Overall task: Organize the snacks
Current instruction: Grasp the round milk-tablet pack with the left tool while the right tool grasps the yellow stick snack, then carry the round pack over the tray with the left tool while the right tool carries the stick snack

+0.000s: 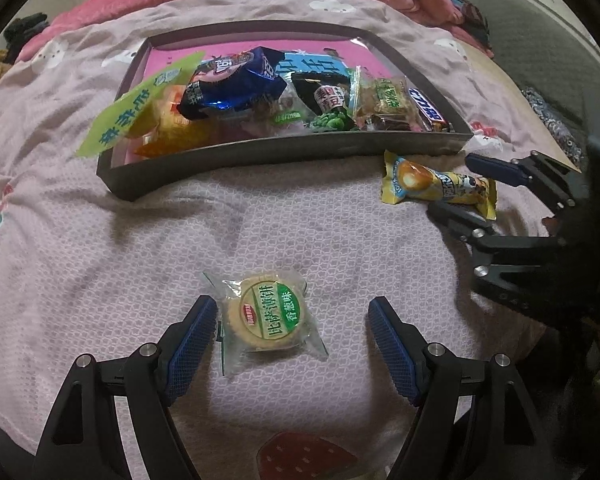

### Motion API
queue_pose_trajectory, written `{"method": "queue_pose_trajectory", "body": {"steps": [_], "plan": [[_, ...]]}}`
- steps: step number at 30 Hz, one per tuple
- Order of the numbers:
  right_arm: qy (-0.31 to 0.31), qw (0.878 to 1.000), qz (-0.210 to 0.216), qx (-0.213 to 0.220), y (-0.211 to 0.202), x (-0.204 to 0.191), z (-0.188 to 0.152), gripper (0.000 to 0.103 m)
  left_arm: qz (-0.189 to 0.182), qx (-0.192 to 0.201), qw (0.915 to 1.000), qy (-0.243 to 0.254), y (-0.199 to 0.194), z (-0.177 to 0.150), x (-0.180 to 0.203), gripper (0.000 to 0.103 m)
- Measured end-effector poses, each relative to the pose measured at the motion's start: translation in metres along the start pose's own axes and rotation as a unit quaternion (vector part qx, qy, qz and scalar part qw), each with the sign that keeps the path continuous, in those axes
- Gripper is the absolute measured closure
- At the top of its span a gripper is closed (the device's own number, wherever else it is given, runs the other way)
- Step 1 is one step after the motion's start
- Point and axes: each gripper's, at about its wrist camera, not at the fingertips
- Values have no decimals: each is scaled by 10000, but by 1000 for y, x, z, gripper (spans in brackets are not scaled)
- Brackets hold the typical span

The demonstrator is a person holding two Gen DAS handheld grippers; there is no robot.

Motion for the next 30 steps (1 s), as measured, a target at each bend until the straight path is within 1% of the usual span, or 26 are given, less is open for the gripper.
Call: {"method": "queue_pose_trajectory", "body": {"steps": [1, 2, 3, 4, 5, 6, 8, 10, 12, 14, 16, 19, 24, 30], "plan": [[-27, 10000, -5, -19, 2, 0, 0, 48, -11, -3, 10000, -11, 0, 0, 0, 24], [-28, 10000, 40, -39, 4, 0, 0, 54, -20, -4, 10000, -17, 1, 0, 0, 24], [3, 9999, 107, -48, 5, 0, 0, 61, -32, -3, 10000, -21, 2, 0, 0, 26], [33, 9998, 179, -44, 6, 1, 0, 64, -30, -4, 10000, -22, 2, 0, 0, 28], [41, 9997, 225, -27, 6, 1, -1, 71, -22, -11, 10000, -21, 2, 0, -1, 28], [24, 9997, 225, -12, 5, -1, -1, 74, -7, -30, 10000, -19, 3, 0, -1, 29], [38, 9996, 295, 29, 3, -2, -2, 80, 78, -23, 10000, 7, 5, 0, 0, 38], [189, 9988, 438, 125, -2, 0, -3, 81, 137, -10, 9999, 24, 5, 0, 0, 52], [439, 9962, 683, 308, -11, 4, -5, 84, 93, -9, 10000, -21, 5, 0, -3, 55], [706, 9911, 989, 543, -22, 8, -6, 86, 58, -3, 10000, -56, 5, 0, -5, 58], [1048, 9819, 1357, 810, -33, 14, -7, 87, 39, 18, 10000, -57, 4, 0, -5, 61], [1303, 9703, 1668, 1172, -47, 17, -6, 87, -56, 68, 9999, -60, -1, 1, -6, 62], [1664, 9551, 1895, 1555, -60, 24, -2, 87, -137, 308, 9994, -90, -15, 6, -6, 62], [1713, 9533, 1841, 1675, -65, 26, 1, 87, -107, 598, 9980, -182, -33, 15, -9, 62]]}}
Point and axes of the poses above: each gripper's, at about its wrist camera, not at the fingertips, and y roughly the way its jaws point, x to its right, z to its top, and after that the axes turned 15 degrees about z, right-handed
